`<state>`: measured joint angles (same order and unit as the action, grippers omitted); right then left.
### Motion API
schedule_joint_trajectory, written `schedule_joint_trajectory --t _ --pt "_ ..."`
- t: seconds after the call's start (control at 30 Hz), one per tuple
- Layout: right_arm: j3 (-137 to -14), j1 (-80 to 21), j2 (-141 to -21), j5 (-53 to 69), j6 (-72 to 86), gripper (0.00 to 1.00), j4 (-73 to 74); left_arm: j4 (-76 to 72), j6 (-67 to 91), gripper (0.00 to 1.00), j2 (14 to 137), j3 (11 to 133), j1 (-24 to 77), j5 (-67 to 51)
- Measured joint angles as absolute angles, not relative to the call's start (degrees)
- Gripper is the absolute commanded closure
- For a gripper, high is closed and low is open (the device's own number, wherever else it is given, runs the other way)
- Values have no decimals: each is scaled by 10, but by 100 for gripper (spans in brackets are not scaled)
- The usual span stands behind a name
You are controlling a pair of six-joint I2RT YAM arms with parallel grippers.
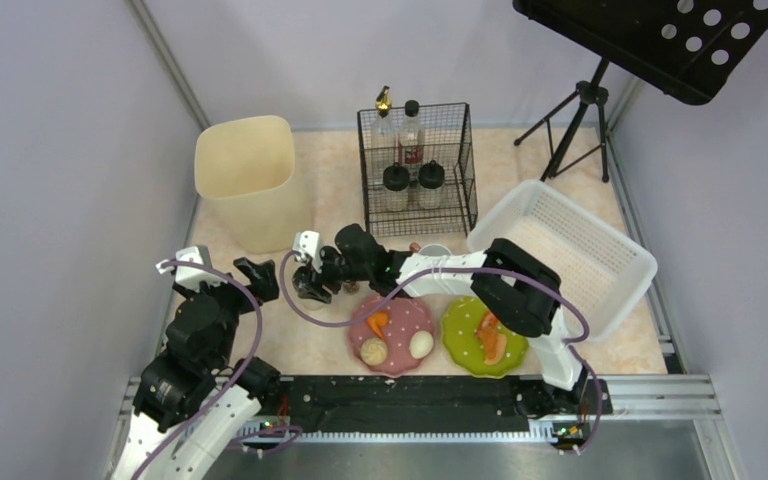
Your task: Clear the kitchen counter
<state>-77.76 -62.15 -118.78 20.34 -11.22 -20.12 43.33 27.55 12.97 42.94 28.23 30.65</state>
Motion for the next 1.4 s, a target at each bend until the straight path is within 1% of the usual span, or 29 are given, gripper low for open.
schedule_joint_trajectory --t 0.03,0.17,0.37,0.6,0.83,1.1,1.4 --pt "-778 -622 -1188 203 -110 59 -202 433 276 1 130 429 282 307" --pt "-778 -622 -1188 203 -108 66 -202 433 275 1 130 429 282 307" --pt "-778 -623 -1188 199 -103 72 -205 433 276 1 130 429 282 307" --pt "-776 -640 -1172 198 -94 74 -201 433 276 1 130 429 282 307" --pt "-773 -649 -1093 192 -94 76 -200 434 276 2 124 429 282 316" --pt "-774 -648 -998 128 -139 77 -177 438 284 3 84 429 282 344" --pt "-773 -622 -956 52 -169 79 -119 438 286 3 75 429 282 355"
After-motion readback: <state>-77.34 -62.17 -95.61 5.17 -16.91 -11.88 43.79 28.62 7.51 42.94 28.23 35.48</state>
